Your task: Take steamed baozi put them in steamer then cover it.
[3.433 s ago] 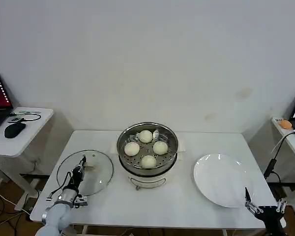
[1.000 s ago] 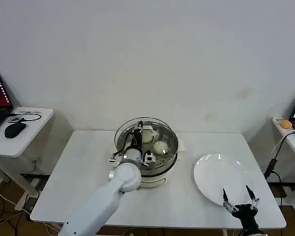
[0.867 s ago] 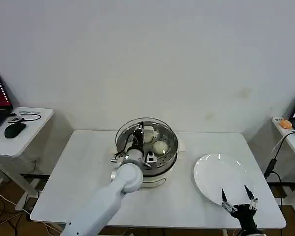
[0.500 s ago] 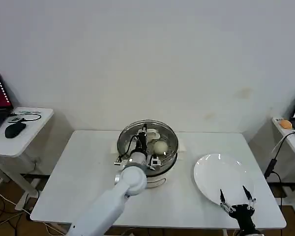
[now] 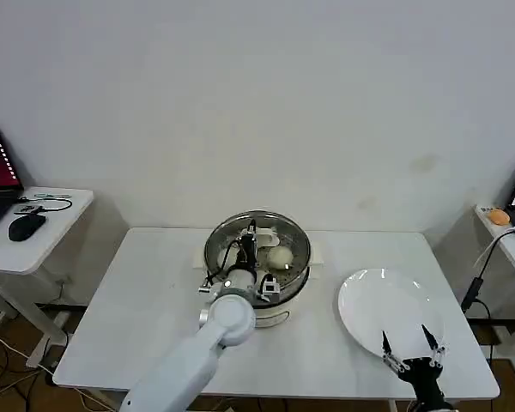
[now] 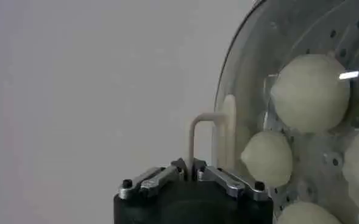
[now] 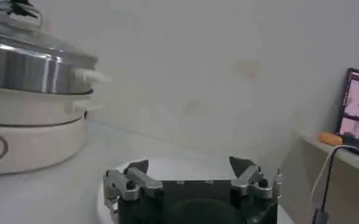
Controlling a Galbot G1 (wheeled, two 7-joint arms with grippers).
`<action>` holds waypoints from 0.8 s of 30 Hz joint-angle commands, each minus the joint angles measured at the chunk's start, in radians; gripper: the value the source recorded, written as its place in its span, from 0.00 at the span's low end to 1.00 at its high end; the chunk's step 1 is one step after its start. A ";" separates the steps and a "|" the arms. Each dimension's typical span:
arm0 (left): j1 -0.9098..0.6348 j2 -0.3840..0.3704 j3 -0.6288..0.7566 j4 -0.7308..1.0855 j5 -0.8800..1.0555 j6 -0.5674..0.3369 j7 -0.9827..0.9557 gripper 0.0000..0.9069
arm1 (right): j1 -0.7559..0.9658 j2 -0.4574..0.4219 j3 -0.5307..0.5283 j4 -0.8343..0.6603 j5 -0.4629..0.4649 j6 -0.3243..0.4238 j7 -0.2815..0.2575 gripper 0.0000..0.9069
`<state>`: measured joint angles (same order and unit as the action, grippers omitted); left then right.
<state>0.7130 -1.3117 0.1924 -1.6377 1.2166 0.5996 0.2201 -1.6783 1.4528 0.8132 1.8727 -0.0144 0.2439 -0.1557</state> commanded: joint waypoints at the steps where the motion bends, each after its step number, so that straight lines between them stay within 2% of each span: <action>1: 0.008 -0.004 -0.004 -0.003 0.005 0.000 0.008 0.00 | -0.001 0.002 -0.003 0.000 -0.004 0.001 -0.001 1.00; 4: 0.008 -0.008 -0.005 -0.006 0.005 0.000 0.010 0.00 | -0.001 0.003 -0.005 0.001 -0.005 0.002 -0.002 1.00; 5: 0.010 -0.009 -0.006 -0.008 0.004 -0.001 0.008 0.90 | -0.002 0.003 -0.006 0.001 -0.006 0.002 -0.002 1.00; 6: 0.012 -0.009 -0.008 -0.011 0.004 -0.001 0.008 0.90 | -0.002 0.003 -0.007 0.001 -0.007 0.002 -0.002 1.00; 7: 0.013 -0.008 -0.008 -0.013 0.004 -0.001 0.007 1.00 | -0.001 0.003 -0.008 0.001 -0.008 0.003 -0.003 1.00; 17: 0.030 0.015 -0.019 -0.094 -0.004 0.008 0.013 1.00 | -0.003 0.010 -0.013 0.004 -0.021 0.004 -0.003 1.00; 24: 0.078 0.064 -0.035 -0.212 -0.027 0.004 0.010 1.00 | -0.007 0.013 -0.015 0.005 -0.027 0.006 -0.001 1.00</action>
<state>0.7530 -1.2869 0.1668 -1.7229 1.2050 0.6069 0.2322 -1.6845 1.4655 0.7977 1.8763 -0.0401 0.2487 -0.1577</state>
